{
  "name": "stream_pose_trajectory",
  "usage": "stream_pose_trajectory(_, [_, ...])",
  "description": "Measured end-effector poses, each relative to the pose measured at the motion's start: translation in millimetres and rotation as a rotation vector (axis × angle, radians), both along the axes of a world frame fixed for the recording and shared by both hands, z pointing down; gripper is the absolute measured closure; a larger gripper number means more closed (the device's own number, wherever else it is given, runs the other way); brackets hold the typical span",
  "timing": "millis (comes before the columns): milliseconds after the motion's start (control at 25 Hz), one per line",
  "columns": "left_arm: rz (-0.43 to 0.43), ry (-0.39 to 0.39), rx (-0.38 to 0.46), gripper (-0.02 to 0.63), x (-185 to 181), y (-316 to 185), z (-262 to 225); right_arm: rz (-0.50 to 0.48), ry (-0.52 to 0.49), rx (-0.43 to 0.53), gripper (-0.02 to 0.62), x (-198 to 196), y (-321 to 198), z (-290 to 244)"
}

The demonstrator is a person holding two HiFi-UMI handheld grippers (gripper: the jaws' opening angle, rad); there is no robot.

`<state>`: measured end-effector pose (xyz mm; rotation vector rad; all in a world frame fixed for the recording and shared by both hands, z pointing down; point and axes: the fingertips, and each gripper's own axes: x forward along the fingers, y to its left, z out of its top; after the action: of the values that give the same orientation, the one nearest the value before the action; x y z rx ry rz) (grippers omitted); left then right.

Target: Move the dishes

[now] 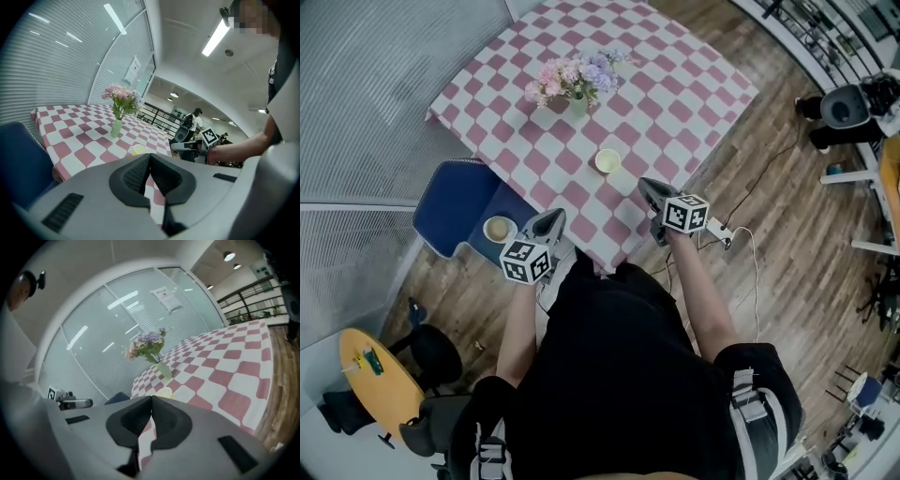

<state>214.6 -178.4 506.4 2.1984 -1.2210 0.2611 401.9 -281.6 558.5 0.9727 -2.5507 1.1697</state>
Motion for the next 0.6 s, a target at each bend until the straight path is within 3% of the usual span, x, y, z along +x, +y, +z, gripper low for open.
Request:
stream_pose_trajectory(160, [-0.074,-0.036,-0.012,0.584,16,19,-2,-0.229,0.078,0.104,0.578,-14,27,7])
stream_pose_trajectory(320, [-0.155,-0.074,-0.037,0.584,20,48,6,-0.357,0.073,0.154,0.58,-34,49,20])
stream_pose_trajectory(600, [-0.372,-0.113,-0.076,0.584,-3,121,9,-0.594,0.068,0.197,0.578,-89,101,37])
